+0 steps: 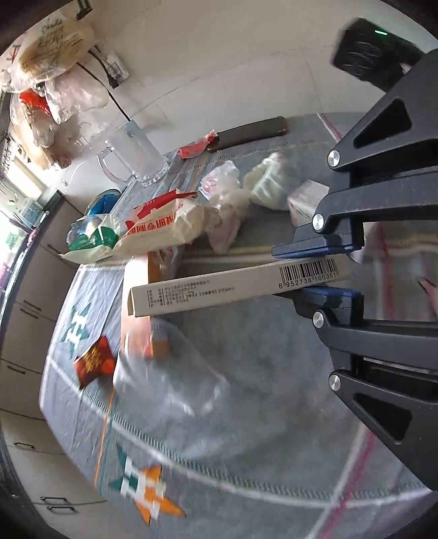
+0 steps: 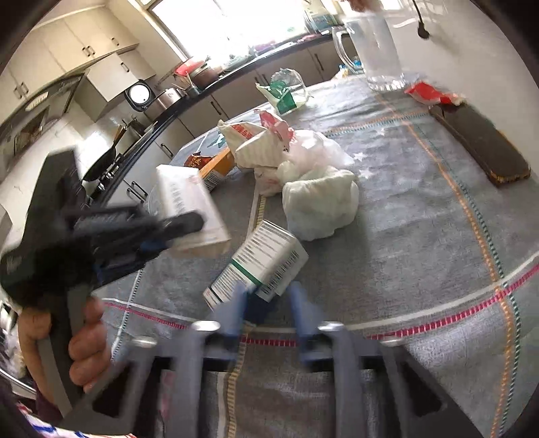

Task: Collect trash
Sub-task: 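Grasp the long white box with left gripper while right gripper grasps white medicine box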

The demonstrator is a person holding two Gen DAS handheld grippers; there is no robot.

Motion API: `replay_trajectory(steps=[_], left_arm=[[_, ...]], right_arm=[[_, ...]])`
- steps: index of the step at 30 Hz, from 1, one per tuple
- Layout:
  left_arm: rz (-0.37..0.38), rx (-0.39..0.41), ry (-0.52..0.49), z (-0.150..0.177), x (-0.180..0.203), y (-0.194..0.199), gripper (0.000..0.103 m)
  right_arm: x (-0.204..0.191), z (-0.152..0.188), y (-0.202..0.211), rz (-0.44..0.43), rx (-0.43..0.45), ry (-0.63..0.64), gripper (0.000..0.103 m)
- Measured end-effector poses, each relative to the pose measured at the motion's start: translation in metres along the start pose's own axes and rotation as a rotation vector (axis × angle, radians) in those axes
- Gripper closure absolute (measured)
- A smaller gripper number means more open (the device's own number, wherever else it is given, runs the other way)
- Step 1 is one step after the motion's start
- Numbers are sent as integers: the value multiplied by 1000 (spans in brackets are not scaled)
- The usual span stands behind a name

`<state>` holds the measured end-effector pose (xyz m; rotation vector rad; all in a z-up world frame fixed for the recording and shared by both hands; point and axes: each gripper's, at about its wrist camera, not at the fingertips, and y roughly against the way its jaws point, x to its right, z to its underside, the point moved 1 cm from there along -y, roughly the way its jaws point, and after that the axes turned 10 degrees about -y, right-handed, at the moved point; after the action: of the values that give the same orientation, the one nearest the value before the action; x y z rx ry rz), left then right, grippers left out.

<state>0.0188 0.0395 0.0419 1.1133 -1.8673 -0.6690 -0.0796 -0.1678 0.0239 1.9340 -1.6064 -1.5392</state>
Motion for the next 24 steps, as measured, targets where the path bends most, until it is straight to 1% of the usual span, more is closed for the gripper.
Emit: replay_trajectory(steps=[1, 2, 6, 12, 16, 18, 22, 24], left_arm=[[-11, 10, -9, 5, -2, 8, 89], [-20, 18, -18, 11, -3, 14, 89], [-58, 64, -35, 29, -12, 40, 89], [-140, 155, -67, 56, -22, 84, 89], [-230, 216, -94, 77, -28, 112, 89], [-287, 247, -107, 88, -30, 123, 89], [-383, 290, -120, 109, -34, 141, 89], [-418, 303, -120, 118, -36, 149, 89]], right_arm=[[1, 0, 1, -10, 1, -17, 32], [2, -1, 2, -14, 6, -32, 30], [-7, -4, -5, -8, -20, -40, 29], [-24, -5, -33, 77, -59, -28, 29], [-36, -3, -45, 144, -55, 3, 30], [-39, -2, -47, 176, -53, 23, 40], [-42, 2, -42, 190, -55, 45, 49], [-42, 6, -38, 196, -47, 59, 54]])
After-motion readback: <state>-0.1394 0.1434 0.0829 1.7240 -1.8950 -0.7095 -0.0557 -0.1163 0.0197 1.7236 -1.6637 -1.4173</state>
